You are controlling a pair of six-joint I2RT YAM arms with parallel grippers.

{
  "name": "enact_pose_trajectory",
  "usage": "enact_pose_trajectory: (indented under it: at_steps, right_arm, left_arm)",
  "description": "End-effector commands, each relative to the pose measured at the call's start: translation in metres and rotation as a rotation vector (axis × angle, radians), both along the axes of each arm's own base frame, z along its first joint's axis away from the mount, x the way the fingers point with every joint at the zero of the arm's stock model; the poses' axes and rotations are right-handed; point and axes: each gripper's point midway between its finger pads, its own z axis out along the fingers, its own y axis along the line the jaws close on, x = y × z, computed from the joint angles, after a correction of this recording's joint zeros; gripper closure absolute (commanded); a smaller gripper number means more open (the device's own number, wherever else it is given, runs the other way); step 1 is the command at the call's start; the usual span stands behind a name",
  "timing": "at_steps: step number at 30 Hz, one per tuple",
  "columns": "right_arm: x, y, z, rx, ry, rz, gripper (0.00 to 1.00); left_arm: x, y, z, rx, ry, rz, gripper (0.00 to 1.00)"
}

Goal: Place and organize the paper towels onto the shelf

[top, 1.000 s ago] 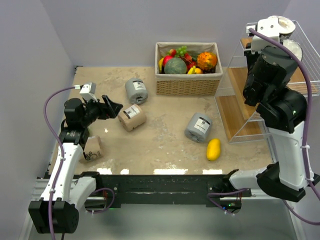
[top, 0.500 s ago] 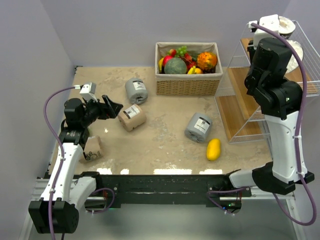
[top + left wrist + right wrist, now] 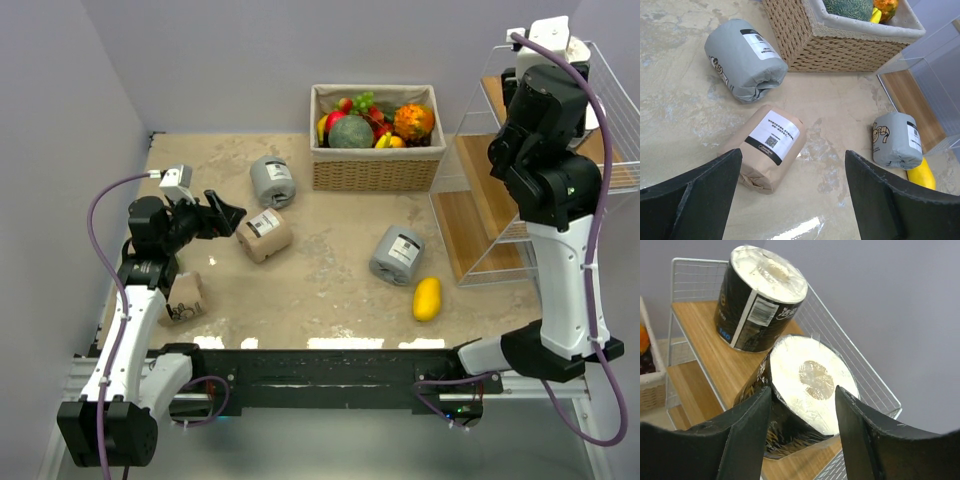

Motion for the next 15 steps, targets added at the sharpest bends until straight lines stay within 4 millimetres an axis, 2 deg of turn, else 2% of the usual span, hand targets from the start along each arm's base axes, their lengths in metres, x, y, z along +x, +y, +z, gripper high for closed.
enact_pose_trajectory:
  at_steps: [1, 5, 12, 15]
  right_arm:
    - [-0.012, -0.014, 0.014, -0.034, -0.027, -0.079, 0.43]
    - [-0.007, -0.01, 0.02, -0.023, -0.042, -0.046, 0.41]
    - [0.01, 0.003, 0.014, -0.025, -0.03, 0.032, 0.22]
    - [0.014, 0.009, 0.013, -0.017, -0.032, 0.063, 0.17]
  left_arm:
    - [0.002, -0.003, 0.003, 0.003, -0.025, -0.02, 0.11]
    - [0.002, 0.0, 0.001, 0.01, -0.021, -0.001, 0.1]
    - [0.001, 0.001, 0.004, 0.013, -0.031, 0.003, 0.09]
    - [0.001, 0.001, 0.005, 0.015, -0.036, 0.002, 0.09]
